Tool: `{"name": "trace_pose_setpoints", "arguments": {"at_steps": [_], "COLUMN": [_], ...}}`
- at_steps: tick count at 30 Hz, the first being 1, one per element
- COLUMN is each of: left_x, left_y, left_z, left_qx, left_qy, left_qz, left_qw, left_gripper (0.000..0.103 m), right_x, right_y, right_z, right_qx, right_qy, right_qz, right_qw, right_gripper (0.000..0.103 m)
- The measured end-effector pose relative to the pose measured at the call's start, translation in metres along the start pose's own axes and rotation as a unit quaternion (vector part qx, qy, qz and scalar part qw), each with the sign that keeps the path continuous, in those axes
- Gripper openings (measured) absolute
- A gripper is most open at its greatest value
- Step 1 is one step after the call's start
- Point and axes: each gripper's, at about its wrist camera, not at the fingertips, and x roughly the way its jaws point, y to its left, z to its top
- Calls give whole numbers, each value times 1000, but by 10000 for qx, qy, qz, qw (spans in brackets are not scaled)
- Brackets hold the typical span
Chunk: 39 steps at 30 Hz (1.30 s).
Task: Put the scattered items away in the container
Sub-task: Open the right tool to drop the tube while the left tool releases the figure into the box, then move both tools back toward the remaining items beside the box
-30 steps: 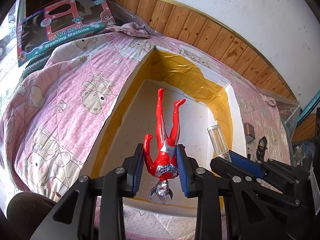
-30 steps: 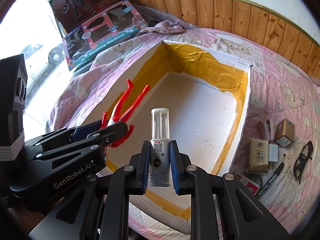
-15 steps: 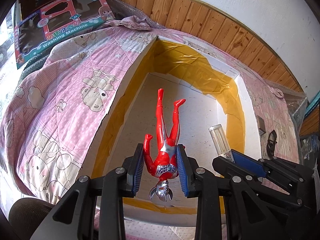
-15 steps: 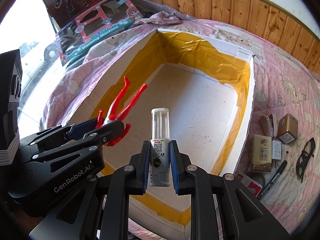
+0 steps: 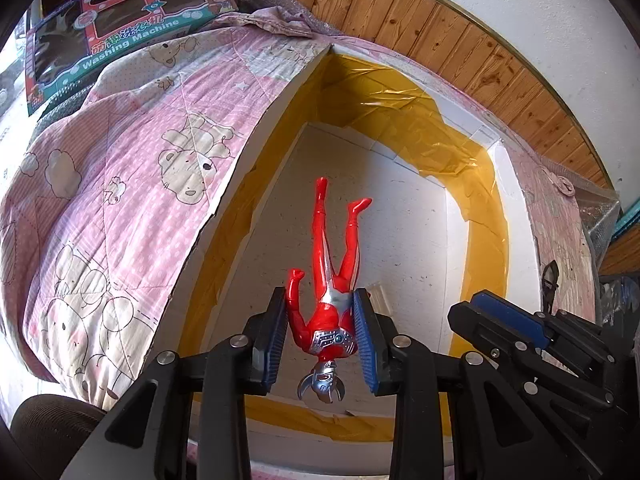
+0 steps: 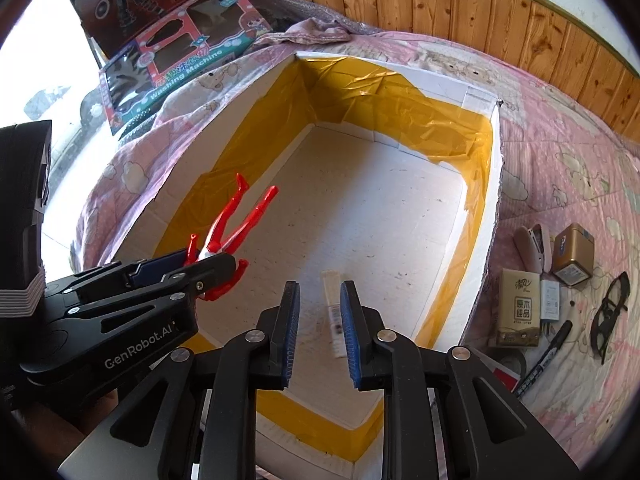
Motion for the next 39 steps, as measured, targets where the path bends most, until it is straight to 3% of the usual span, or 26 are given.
{"name": "trace_pose_setpoints", "arguments": {"at_steps": [4,12,17,22,25,31,39], "left_x": [-7,-35,-62,-115,-135,-137,-107], "left_y": [-3,-7,-12,-43,-74,-143,-205], "left_z": [-1,-9,-26,-58,-79,-104,-124], "left_qx": [13,-22,105,761,1286,2170,2753], "left_qy": [-33,-336,-611,-1454,-1712,-1453,-843], "left_qz": [-76,-125,-72,1,-207,-857,-1177], "left_qw": [10000,9994,9980,9864,9766,9615,9504], "left_gripper": [51,52,52,52,52,52,52], "right_x": [-7,-36,-81,-134,-153,-165,-167], "right_y": [-1,7,4,-13,-39,-114,-177], "right_z": [-5,-20,-40,-84,-110,-146,-170], "right_qx": [47,-9,32,44,311,1405,2254], "right_qy": [-57,-413,-1028,-1758,-1952,-1991,-1877], "right_qz": [106,401,763,840,701,392,147], "right_qw": [9999,9983,9918,9808,9778,9691,9559], "right_gripper": [28,28,30,35,36,36,39]}}
